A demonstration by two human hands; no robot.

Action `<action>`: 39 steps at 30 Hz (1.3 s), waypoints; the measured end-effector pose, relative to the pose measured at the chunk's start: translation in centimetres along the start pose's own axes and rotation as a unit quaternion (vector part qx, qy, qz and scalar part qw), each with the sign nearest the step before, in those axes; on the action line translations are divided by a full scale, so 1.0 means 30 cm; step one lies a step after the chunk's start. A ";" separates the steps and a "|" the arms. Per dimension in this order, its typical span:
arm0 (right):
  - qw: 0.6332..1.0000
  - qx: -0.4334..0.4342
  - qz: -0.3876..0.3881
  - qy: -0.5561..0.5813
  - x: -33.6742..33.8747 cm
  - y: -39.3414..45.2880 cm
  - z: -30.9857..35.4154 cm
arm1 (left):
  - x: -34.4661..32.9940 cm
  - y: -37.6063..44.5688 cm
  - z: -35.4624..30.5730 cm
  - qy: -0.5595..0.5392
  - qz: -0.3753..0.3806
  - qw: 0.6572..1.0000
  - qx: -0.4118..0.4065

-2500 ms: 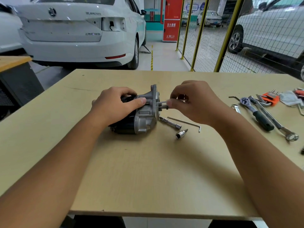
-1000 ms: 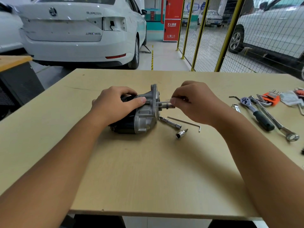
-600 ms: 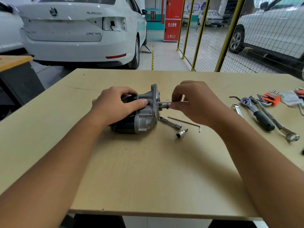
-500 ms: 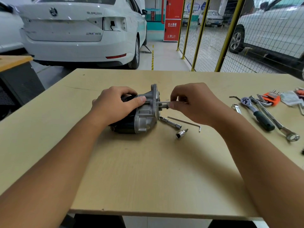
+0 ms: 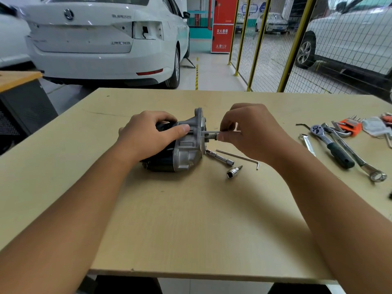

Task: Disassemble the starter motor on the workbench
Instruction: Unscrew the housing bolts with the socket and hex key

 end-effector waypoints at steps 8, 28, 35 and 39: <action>0.999 0.002 0.028 0.020 -0.017 0.004 -0.008 | 0.002 -0.002 -0.002 -0.003 0.001 1.000 0.009; 0.999 -0.007 0.045 -0.002 -0.012 0.003 -0.013 | 0.003 -0.006 -0.007 0.000 0.003 1.000 0.013; 0.999 -0.003 0.019 -0.037 -0.001 0.003 -0.002 | 0.004 -0.005 -0.003 -0.002 0.003 1.000 0.014; 1.000 -0.003 0.015 -0.026 -0.001 0.001 -0.001 | 0.001 -0.007 -0.001 -0.001 0.006 1.000 0.012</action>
Point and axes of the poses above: each hand's wrist, its own y-axis towards the middle knuckle, its own x-axis out of the back of the hand, z = x × y, the point moved 5 cm from there along y, towards the middle knuckle, and after that the axes turned 1 degree about -x, right-handed, at the moved point
